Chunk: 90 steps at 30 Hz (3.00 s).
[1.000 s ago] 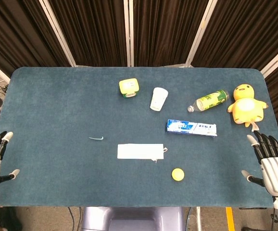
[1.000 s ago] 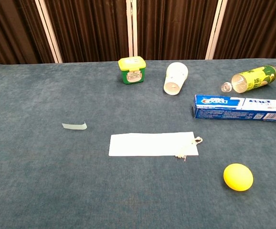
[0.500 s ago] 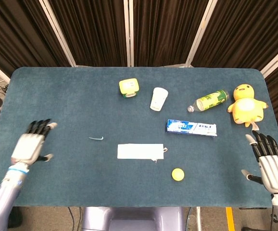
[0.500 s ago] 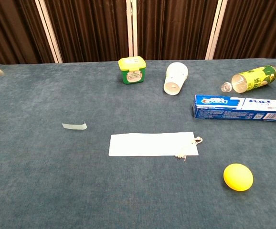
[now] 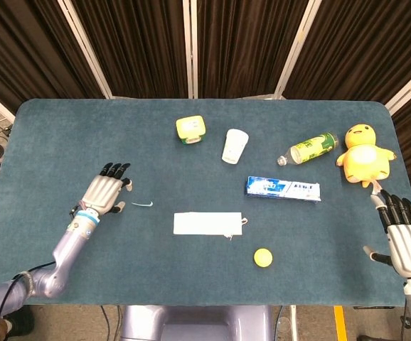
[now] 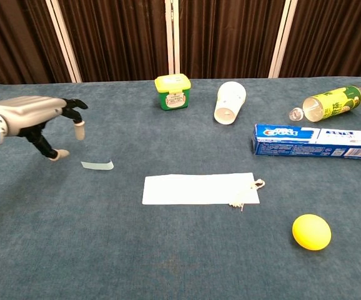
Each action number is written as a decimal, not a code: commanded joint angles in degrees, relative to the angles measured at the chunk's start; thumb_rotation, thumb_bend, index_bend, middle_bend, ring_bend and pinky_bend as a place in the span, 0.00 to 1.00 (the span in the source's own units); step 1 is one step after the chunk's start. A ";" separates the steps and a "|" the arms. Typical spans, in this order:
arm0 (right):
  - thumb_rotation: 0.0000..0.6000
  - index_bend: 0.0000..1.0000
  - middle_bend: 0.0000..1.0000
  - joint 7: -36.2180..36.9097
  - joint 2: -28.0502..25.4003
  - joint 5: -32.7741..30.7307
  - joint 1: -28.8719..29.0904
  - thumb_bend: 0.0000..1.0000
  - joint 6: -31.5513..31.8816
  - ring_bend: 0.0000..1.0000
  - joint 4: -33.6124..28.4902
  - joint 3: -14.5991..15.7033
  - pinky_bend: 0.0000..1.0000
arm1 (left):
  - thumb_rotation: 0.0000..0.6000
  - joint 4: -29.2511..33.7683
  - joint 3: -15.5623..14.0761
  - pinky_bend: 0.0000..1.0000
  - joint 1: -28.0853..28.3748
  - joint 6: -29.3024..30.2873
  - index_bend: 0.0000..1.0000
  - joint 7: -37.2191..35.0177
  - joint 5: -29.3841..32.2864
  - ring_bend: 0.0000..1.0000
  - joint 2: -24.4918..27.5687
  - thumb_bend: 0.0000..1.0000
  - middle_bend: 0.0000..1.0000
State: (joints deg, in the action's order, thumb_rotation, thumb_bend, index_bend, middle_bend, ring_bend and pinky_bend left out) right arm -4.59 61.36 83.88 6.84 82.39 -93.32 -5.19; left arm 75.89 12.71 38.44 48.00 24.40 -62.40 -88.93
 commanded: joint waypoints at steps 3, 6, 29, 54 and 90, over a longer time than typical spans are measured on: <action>1.00 0.00 0.00 0.09 0.05 -0.85 0.04 0.00 -0.36 0.00 0.33 -0.24 0.00 | 1.00 -2.28 -0.51 0.00 1.74 -1.45 0.48 -0.28 0.97 0.00 -2.58 0.37 0.00; 1.00 0.00 0.00 0.21 0.06 -1.21 0.08 0.00 -0.61 0.00 0.47 -0.31 0.00 | 1.00 -3.72 -0.97 0.00 2.46 -1.87 0.48 -0.09 1.20 0.00 -3.75 0.38 0.00; 1.00 0.00 0.00 2.15 -0.32 -2.41 0.25 0.00 -1.28 0.00 1.38 -0.74 0.00 | 1.00 -7.32 -3.25 0.00 4.77 -1.74 0.60 0.05 3.21 0.00 -7.69 0.47 0.00; 1.00 0.00 0.00 4.65 -1.49 -3.01 -0.27 0.00 -0.45 0.00 1.21 -1.35 0.00 | 1.00 -1.19 0.64 0.00 15.10 -1.93 0.62 7.52 5.11 0.00 -12.76 0.47 0.00; 1.00 0.00 0.00 5.31 -1.88 -1.75 -0.55 0.00 -0.26 0.00 0.89 -0.78 0.00 | 1.00 14.47 -2.12 0.00 10.84 6.59 0.11 3.91 5.26 0.00 0.69 0.02 0.00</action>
State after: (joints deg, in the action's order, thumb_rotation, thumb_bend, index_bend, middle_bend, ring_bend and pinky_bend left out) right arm 0.88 59.36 82.07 6.22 82.25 -92.40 -6.05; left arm 88.27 11.04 51.05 52.58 29.84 -55.54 -90.66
